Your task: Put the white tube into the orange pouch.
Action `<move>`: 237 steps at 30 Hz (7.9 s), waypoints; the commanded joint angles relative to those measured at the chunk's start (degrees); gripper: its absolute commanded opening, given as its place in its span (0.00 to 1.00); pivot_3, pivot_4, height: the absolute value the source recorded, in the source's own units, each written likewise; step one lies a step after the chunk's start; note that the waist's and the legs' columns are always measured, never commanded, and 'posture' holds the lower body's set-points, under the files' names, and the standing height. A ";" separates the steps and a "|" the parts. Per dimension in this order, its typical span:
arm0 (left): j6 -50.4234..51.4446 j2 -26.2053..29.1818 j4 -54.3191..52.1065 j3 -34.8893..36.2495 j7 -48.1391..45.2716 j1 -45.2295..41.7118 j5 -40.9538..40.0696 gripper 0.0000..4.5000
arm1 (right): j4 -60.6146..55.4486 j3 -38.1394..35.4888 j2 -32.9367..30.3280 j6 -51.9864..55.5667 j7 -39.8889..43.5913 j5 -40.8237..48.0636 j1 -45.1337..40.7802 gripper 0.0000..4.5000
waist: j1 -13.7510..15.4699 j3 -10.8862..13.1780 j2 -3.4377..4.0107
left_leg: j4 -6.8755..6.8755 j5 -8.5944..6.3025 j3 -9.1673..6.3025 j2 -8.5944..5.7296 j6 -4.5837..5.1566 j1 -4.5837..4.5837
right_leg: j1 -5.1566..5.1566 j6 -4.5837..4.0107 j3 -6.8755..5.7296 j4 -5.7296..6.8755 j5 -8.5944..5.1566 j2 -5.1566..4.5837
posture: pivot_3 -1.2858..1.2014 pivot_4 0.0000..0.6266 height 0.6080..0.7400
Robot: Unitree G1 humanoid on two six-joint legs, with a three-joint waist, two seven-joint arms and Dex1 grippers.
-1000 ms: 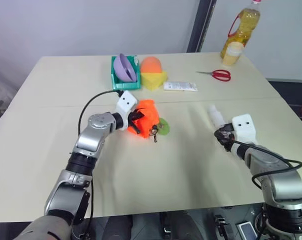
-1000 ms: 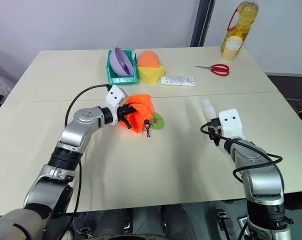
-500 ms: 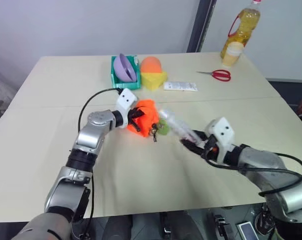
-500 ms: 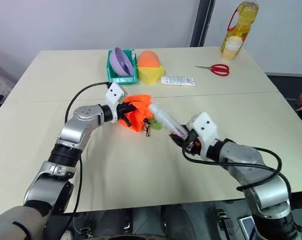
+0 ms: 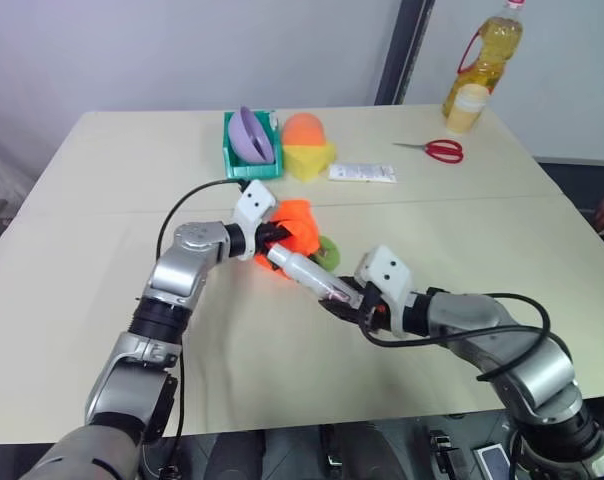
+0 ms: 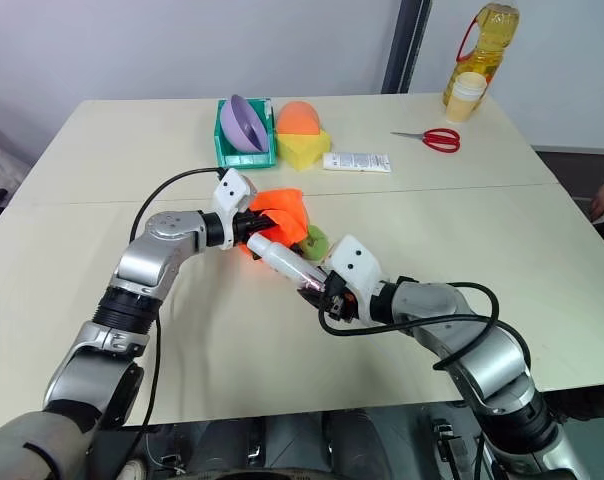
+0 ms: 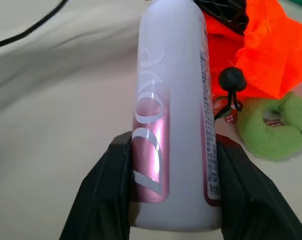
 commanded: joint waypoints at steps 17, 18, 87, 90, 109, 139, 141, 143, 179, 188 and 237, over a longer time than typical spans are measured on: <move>6.00 1.76 -10.64 -3.09 -4.79 1.89 -2.82 0.00 | 5.80 -3.10 14.94 15.10 -12.50 -0.01 -7.99 0.44 | -0.07 0.00 0.00 | -0.01 0.00 -0.01 0.04 0.00 -0.01 | -0.03 0.00 0.00 0.02 0.00 0.02 | 0.52 0.24 0.89; 6.18 1.61 -10.45 -3.15 -4.29 1.85 -2.61 0.00 | 6.05 -3.49 16.24 16.42 -13.06 0.19 -8.42 0.44 | -0.05 0.00 0.00 | -0.01 0.00 -0.01 0.04 0.00 -0.02 | -0.03 0.00 0.00 0.03 0.00 0.02 | 0.52 0.24 0.89; 9.24 6.85 -12.05 -1.03 -4.14 4.12 -5.52 0.00 | 28.60 6.62 24.30 -17.95 -16.57 -17.96 -12.71 0.02 | -0.35 0.01 0.01 | -0.22 0.00 0.06 0.02 0.00 -0.12 | -0.25 0.00 0.02 0.01 0.00 -0.02 | 0.52 0.24 0.89; 8.88 7.89 -11.63 -0.47 -3.86 4.41 -5.03 0.00 | 24.11 7.95 20.48 -16.52 -13.16 -18.32 -10.13 0.02 | -0.22 0.01 0.02 | -0.22 0.00 0.06 0.01 0.00 -0.12 | -0.25 0.00 0.02 0.01 0.00 -0.04 | 0.52 0.24 0.89; 0.52 12.68 -5.57 1.79 -4.94 8.42 -3.66 0.00 | 27.90 4.70 5.46 -25.04 0.72 -18.60 -9.00 0.41 | -0.31 0.01 0.01 | -0.18 0.00 0.11 0.01 0.00 -0.06 | -0.22 -0.01 0.05 0.01 0.00 0.01 | 0.52 0.24 0.89; 6.95 15.50 -15.97 6.55 -5.58 13.48 -9.36 0.98 | 42.99 7.88 8.84 -29.64 10.31 -25.06 -16.68 0.42 | -0.37 0.01 0.01 | -0.17 0.00 0.12 0.03 0.00 -0.04 | -0.21 -0.01 0.05 0.06 0.01 -0.01 | 0.52 0.24 0.89; 6.72 16.04 -16.60 7.89 -4.79 14.08 -9.66 0.98 | 44.10 7.78 8.79 -29.15 9.57 -26.05 -17.22 0.42 | -0.34 0.01 0.01 | -0.16 0.00 0.11 0.05 0.00 -0.03 | -0.21 -0.02 0.05 0.07 0.01 0.00 | 0.52 0.24 0.89; 6.93 16.36 -16.97 9.40 -3.93 14.39 -10.21 0.99 | 43.82 7.31 8.22 -28.82 9.22 -26.53 -17.15 0.23 | -0.25 0.01 0.01 | -0.14 0.01 0.10 0.05 0.00 -0.03 | -0.20 -0.02 0.04 0.08 0.01 0.00 | 0.52 0.24 0.89; -33.31 6.68 13.77 -13.72 -23.56 -9.26 7.91 0.99 | -3.42 -16.89 -16.84 -8.03 16.23 -4.97 7.85 0.00 | 0.12 0.02 -0.01 | -0.09 0.00 0.05 -0.08 0.00 -0.01 | -0.06 -0.02 0.04 -0.05 -0.01 -0.03 | 0.52 0.24 0.89; -39.38 2.25 28.79 -14.13 -26.26 -17.38 11.94 0.35 | -3.78 -15.15 -16.57 -8.24 14.64 -4.86 7.62 0.00 | 0.09 0.02 -0.01 | -0.08 0.00 0.04 -0.10 0.01 -0.05 | -0.06 0.03 0.03 -0.05 -0.03 -0.04 | 0.52 0.24 0.89; -38.65 -0.79 34.13 -11.37 -28.42 -21.06 13.74 0.19 | -4.41 -13.78 -17.35 -8.93 12.23 -3.61 6.26 0.00 | 0.07 0.02 -0.02 | -0.07 0.00 0.01 -0.10 0.01 -0.05 | -0.07 0.04 0.03 -0.03 -0.03 -0.04 | 0.52 0.24 0.89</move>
